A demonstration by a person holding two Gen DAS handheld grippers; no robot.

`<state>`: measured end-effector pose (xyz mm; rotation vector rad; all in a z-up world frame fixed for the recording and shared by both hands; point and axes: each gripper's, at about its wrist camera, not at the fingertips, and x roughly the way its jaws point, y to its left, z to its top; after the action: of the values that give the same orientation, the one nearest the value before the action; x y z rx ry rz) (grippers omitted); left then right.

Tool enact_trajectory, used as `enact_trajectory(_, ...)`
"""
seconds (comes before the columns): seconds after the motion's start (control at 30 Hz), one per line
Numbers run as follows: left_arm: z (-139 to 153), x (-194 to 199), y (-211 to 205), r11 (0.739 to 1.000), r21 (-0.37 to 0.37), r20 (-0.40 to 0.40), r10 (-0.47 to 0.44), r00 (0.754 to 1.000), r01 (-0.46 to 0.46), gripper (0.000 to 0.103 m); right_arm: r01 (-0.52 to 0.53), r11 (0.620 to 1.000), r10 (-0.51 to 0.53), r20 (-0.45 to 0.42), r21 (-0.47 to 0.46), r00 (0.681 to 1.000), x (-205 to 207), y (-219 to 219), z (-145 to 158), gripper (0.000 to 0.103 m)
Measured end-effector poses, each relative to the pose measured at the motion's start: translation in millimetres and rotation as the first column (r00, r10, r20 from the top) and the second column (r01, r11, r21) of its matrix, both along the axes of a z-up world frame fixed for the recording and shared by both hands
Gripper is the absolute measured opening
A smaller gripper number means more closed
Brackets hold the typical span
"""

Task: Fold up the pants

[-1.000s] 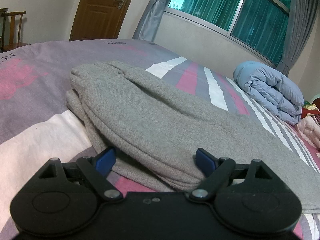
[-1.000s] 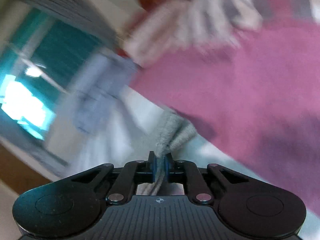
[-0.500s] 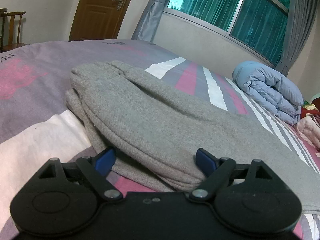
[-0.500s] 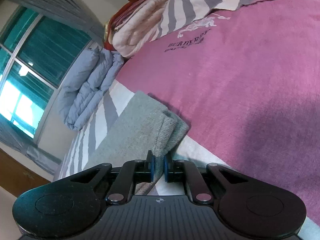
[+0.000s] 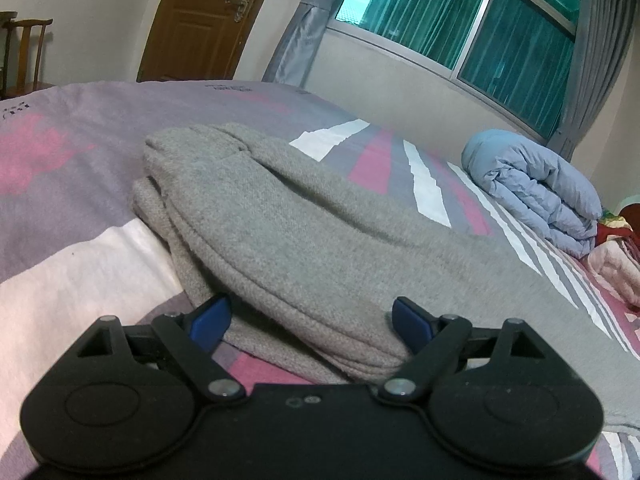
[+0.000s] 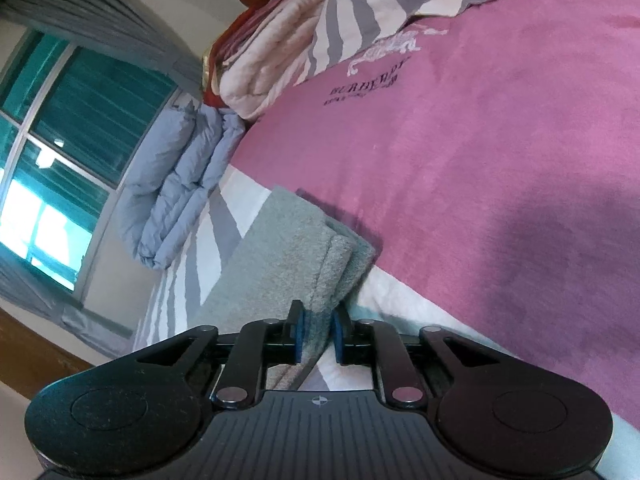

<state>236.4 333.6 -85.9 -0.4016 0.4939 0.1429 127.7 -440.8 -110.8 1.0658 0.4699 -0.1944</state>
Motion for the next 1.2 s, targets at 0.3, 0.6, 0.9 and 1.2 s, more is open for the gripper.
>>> enact_trajectory(0.3, -1, -4, 5, 1.000, -0.021, 0.016, -0.006, 1.000, 0.006, 0.081, 0.012, 1.000, -0.012, -0.010, 0.019, 1.000, -3, -1, 1, 0.018)
enact_trajectory(0.6, -2, -4, 5, 1.000, -0.020, 0.018, -0.007, 1.000, 0.007, 0.081, 0.010, 0.999, -0.009, -0.033, 0.036, 0.999, 22, -6, -3, 0.018)
enact_trajectory(0.9, -1, -4, 4, 1.000, -0.023, 0.014, -0.008, 1.000, 0.008, 0.081, -0.017, 0.997, 0.015, -0.029, -0.072, 0.999, 19, 4, 20, 0.015)
enact_trajectory(1.2, 19, -36, 48, 0.990, -0.125, 0.074, 0.081, 0.994, -0.072, 0.085, -0.088, 0.956, 0.131, 0.138, -0.280, 0.982, 43, 84, 110, 0.013)
